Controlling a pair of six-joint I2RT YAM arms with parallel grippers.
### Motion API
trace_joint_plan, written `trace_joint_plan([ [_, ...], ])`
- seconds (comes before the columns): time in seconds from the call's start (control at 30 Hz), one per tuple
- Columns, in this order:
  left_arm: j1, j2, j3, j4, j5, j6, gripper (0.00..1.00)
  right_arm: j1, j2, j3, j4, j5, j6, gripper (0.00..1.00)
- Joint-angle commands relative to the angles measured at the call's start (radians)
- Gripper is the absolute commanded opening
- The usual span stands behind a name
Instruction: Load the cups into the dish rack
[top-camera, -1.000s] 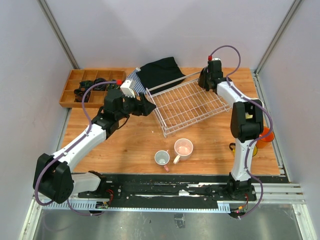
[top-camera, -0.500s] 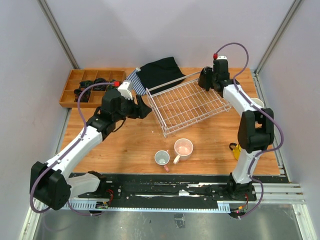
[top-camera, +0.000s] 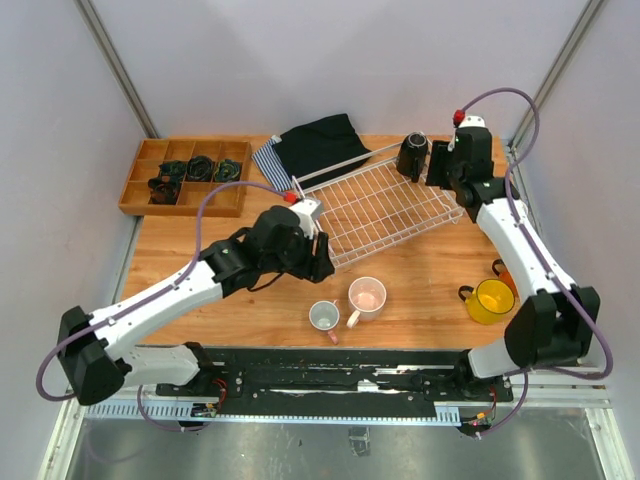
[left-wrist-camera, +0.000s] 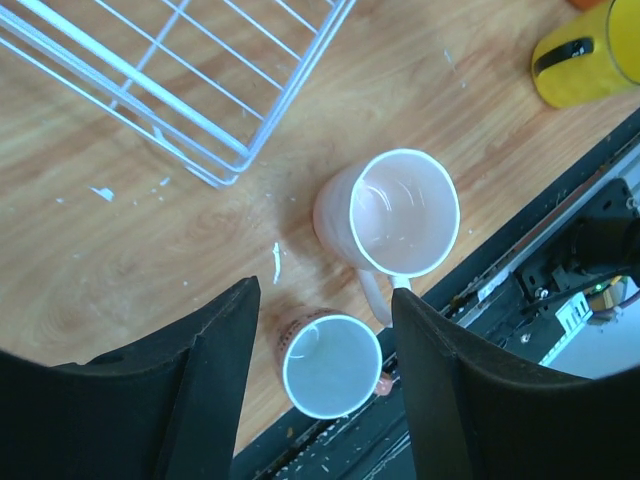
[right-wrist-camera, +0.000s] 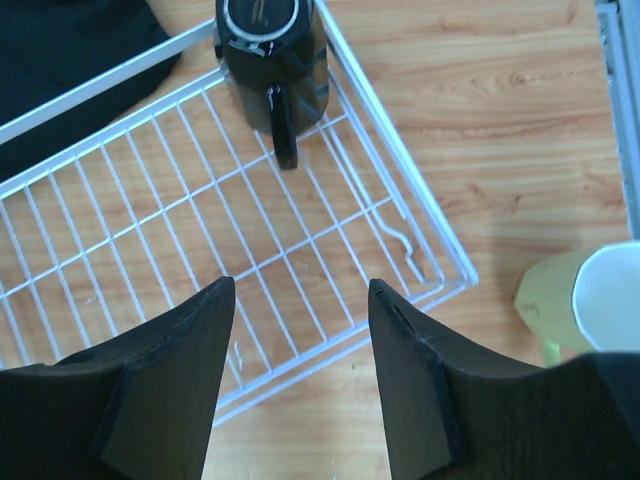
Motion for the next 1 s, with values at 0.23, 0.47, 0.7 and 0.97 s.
trace_joint_plan([
  [0.23,-0.159,0.303,0.167,-0.064,-0.101,-0.035,0.59,-0.007,-0.296,-0.188,-0.168,-0.119,0.094,0.58],
  [0.47,-0.195,0.431,0.210,-0.063,-0.104,-0.032,0.59,-0.010,-0.410,-0.236,-0.207,-0.117,0.082,0.59],
  [0.7,-0.211,0.511,0.217,-0.049,-0.093,-0.036,0.57,-0.012,-0.453,-0.240,-0.222,-0.127,0.078,0.59],
  [0.97,-0.213,0.578,0.250,-0.032,-0.102,-0.040,0.48,-0.011,-0.483,-0.249,-0.234,-0.135,0.075,0.59],
])
